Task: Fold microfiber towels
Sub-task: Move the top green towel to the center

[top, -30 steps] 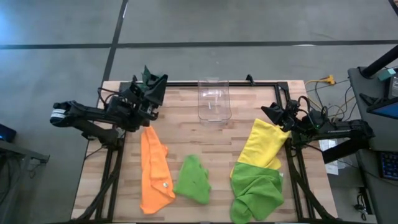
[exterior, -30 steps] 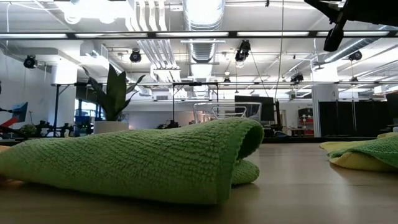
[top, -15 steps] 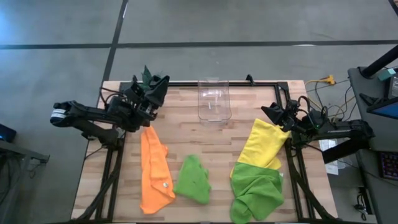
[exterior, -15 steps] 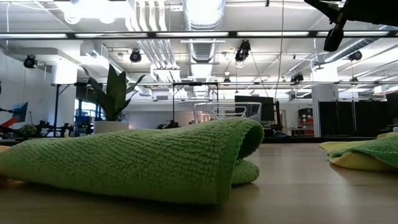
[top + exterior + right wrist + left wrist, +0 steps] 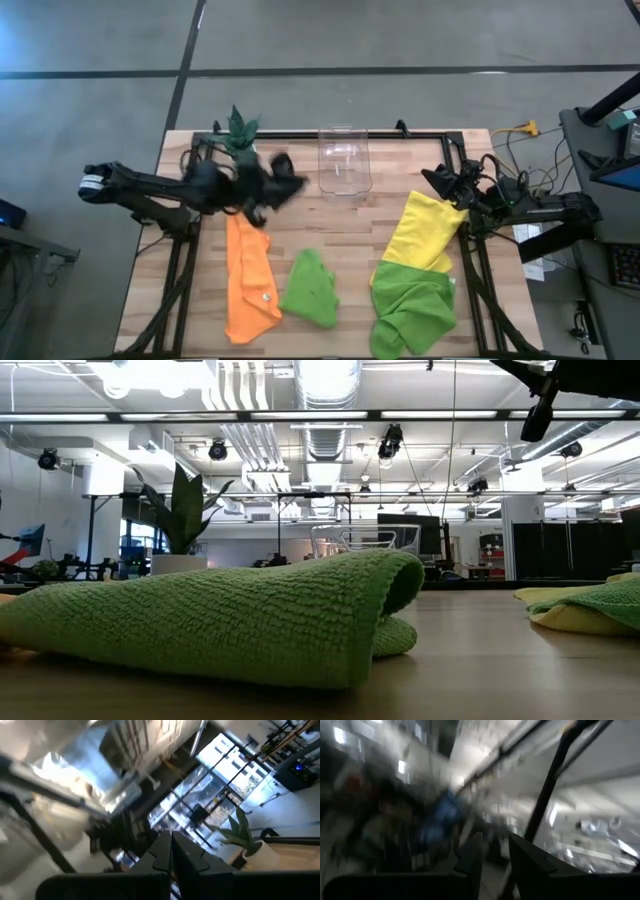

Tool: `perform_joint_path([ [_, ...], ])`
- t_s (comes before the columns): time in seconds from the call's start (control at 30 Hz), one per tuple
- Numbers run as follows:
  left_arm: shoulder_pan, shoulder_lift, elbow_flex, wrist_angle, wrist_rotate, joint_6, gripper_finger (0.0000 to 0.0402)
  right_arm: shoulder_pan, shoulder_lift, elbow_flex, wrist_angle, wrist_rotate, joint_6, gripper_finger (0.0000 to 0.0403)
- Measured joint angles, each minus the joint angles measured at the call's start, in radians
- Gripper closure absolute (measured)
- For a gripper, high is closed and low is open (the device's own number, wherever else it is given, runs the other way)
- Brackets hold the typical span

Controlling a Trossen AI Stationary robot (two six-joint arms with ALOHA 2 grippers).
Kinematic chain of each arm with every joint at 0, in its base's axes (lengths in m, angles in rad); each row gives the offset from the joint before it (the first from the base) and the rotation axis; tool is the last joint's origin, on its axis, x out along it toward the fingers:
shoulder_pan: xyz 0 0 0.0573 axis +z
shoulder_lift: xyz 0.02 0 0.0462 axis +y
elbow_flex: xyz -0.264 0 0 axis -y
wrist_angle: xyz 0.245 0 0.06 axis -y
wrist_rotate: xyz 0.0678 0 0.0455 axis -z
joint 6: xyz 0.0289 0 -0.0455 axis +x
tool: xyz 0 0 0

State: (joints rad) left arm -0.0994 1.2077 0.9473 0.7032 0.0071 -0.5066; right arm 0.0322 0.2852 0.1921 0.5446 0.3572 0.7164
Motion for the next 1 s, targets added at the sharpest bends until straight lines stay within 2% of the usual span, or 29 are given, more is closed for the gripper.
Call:
perform_joint_path([
  [0.17,-0.135,0.005,0.063,-0.636,0.001,-0.037,0.032,0.0,-0.004,0.0,0.095,0.063,0.188,0.0394],
  [0.23,-0.198,0.023,0.088,-0.805,-0.015,-0.037,0.032,0.0,-0.004,0.008,0.096,0.063,0.204,0.0394],
  [0.3,-0.261,0.052,0.102,-0.915,-0.039,-0.036,0.0321,0.0,0.005,0.02,0.096,0.066,0.147,0.0394],
  [0.47,-0.402,0.174,0.105,-0.948,-0.044,0.022,0.0321,0.0,0.014,0.053,0.091,0.059,0.078,0.0394],
  [0.6,-0.445,0.27,0.105,-0.981,-0.043,-0.005,0.0321,0.0,0.026,0.069,0.087,0.016,0.069,0.0394],
  [0.77,-0.418,0.338,0.105,-0.998,-0.043,-0.009,0.032,0.0,0.055,0.101,-0.027,-0.196,0.113,0.0394],
  [0.87,-0.368,0.365,0.105,-1.002,-0.037,0.053,0.0319,0.0,0.077,0.136,-0.134,-0.309,0.162,0.0394],
  [1.0,-0.282,0.366,0.113,-1.033,-0.005,0.143,0.0319,0.0,0.111,0.183,-0.199,-0.389,0.174,0.0394],
])
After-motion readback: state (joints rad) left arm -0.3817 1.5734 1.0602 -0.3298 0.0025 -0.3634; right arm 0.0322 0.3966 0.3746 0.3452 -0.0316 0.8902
